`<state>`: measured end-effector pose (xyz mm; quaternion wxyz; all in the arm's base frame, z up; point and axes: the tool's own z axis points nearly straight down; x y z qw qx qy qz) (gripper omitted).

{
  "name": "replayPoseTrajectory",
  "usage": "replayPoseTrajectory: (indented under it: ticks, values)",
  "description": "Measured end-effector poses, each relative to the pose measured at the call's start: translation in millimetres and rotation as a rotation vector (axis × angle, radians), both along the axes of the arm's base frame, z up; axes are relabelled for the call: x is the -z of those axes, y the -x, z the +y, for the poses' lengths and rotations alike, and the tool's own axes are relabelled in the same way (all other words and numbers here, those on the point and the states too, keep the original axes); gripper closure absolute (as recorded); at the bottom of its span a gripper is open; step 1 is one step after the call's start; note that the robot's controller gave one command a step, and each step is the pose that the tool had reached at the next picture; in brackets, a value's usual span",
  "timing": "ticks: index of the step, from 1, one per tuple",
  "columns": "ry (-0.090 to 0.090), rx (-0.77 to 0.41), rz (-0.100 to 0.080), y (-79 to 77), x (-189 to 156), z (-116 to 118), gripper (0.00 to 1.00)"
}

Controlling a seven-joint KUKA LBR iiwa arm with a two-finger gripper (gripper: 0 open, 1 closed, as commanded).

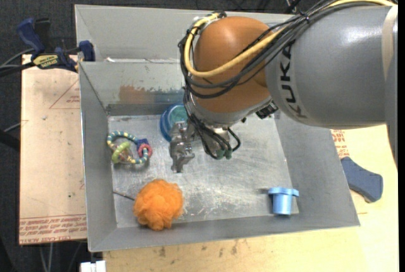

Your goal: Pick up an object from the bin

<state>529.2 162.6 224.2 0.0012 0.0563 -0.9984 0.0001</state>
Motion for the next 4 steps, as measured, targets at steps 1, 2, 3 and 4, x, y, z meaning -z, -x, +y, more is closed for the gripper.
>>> replayPoseTrajectory:
  ticks: [1,2,3,4]
  values:
    - [-0.002,0.019,-0.003,8.5,-42,-8,1.00]
    - [-0.002,0.077,-0.007,9.0,63,28,0.00]
    - [0.000,0.039,0.003,11.1,91,36,0.00]
    - [0.002,-0.112,-0.003,43.5,151,69,1.00]
